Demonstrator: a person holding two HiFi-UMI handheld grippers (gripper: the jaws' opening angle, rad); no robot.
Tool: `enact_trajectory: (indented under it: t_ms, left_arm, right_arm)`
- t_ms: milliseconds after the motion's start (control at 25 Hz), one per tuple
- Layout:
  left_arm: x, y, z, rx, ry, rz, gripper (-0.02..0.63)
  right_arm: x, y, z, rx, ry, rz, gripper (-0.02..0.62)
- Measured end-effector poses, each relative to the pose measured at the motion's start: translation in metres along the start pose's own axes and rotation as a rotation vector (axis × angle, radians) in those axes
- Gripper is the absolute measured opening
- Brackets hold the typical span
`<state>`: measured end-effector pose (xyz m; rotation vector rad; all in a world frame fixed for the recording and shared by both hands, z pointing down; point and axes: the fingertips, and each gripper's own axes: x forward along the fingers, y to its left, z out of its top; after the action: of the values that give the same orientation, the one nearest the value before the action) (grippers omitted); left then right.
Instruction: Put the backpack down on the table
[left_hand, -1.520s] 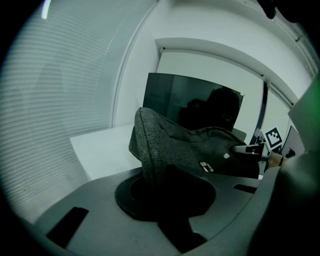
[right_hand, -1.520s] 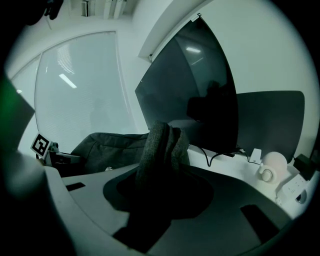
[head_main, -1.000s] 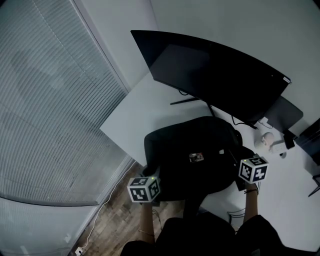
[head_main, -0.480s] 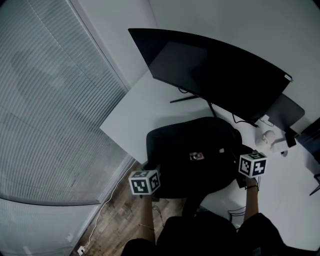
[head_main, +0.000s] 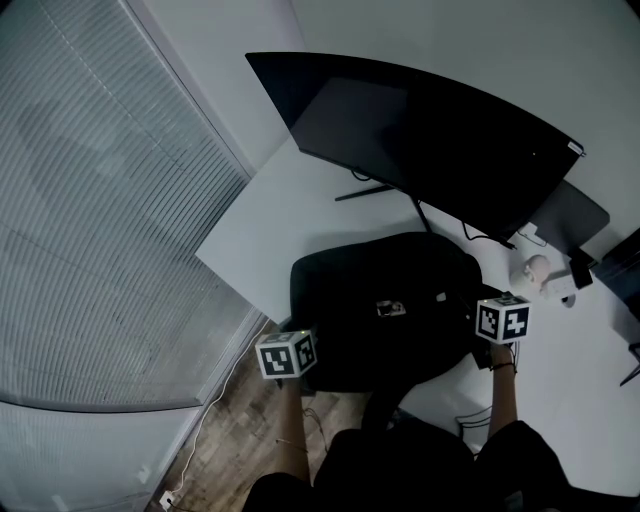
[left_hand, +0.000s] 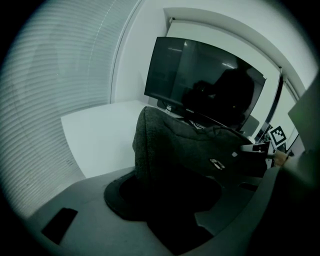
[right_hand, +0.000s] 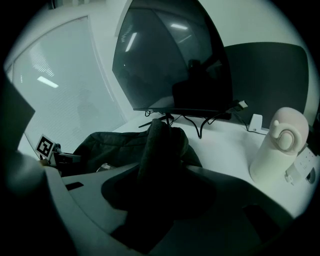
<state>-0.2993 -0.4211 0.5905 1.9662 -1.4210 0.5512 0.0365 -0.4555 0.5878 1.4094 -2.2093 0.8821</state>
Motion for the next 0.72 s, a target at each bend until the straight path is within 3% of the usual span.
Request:
enact_trajectory:
  t_ms: [440,720]
  left_arm:
    - [0.008,0.012,-0.005,-0.037,0.027,0.036,0.221]
    - [0.006,0.021,-0.001,0.037,0.012,0.147,0.31]
  right_arm:
    - [0.006,-0.011,-0.006,0.004,0.043,-0.052,0.178]
    - [0.003,-0.017,-0.005,-0.054,0.027,-0.14,0.233]
